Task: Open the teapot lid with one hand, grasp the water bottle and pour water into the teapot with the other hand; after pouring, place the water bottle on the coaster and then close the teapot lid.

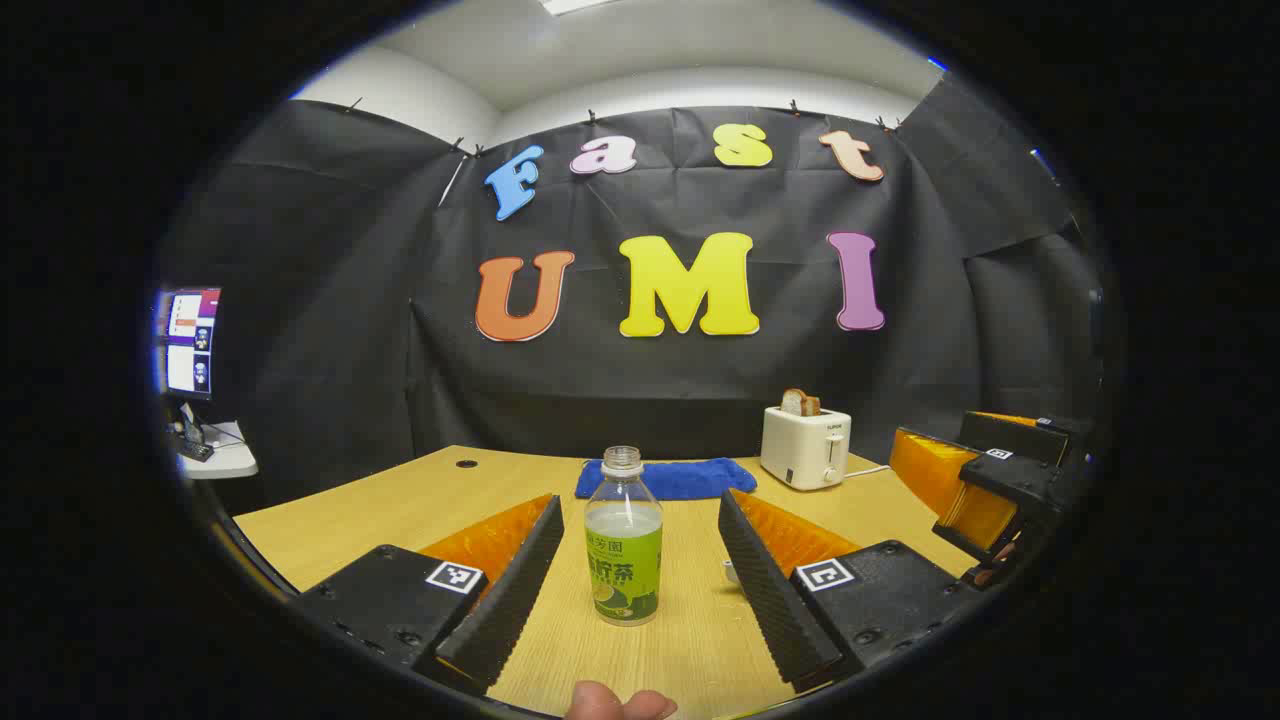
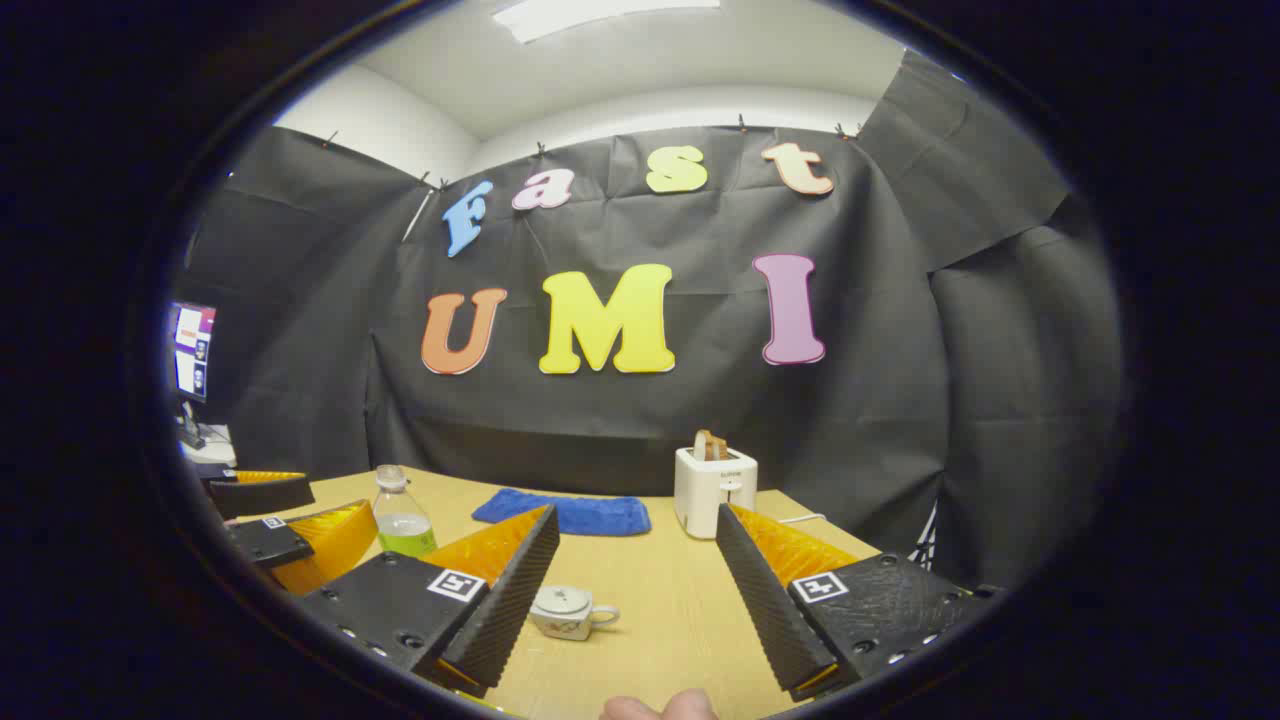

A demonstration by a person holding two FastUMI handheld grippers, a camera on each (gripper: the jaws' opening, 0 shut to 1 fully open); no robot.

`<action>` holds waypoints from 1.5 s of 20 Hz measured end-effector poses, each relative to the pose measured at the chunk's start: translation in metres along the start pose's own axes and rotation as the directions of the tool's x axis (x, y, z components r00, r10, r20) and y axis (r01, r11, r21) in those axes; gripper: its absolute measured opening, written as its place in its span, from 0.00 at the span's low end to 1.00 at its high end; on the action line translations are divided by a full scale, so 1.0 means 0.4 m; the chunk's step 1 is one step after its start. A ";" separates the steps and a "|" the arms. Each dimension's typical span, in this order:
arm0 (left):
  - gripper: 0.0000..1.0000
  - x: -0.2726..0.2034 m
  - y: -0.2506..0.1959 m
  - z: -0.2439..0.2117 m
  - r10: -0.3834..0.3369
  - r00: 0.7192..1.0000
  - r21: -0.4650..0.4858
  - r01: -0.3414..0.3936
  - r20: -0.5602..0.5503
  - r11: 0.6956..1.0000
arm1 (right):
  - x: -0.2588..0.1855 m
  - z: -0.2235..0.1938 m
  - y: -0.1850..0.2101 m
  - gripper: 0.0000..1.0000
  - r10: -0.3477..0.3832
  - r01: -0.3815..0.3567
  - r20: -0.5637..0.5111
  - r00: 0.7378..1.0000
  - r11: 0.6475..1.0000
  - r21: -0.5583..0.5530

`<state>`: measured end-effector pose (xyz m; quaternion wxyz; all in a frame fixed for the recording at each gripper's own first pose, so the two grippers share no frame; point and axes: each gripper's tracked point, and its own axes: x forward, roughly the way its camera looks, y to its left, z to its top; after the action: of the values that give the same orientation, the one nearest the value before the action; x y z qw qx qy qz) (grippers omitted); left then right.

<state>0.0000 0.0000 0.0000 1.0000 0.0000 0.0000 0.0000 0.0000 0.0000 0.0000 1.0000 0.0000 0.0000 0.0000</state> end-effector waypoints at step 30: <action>0.98 0.021 0.044 -0.044 0.019 0.998 0.029 -0.017 -0.067 0.999 | 0.165 -0.242 0.111 0.95 0.086 -0.094 -0.221 0.972 0.995 -0.023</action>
<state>0.0085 0.0175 -0.0174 0.9993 0.0143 0.0338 0.0090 0.0662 0.0443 -0.0969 0.9927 -0.0169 0.1104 0.0454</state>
